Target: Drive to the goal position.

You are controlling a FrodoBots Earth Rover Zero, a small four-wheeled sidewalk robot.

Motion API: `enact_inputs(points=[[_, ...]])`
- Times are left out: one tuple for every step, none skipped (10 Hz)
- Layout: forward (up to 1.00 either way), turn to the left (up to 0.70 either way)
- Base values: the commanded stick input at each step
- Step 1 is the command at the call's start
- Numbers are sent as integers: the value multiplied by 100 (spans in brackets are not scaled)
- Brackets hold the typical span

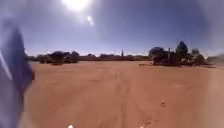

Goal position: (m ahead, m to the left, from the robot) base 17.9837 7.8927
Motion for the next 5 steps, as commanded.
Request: enact_inputs(points=[[70,0],[70,0],[70,0],[70,0],[70,0]])
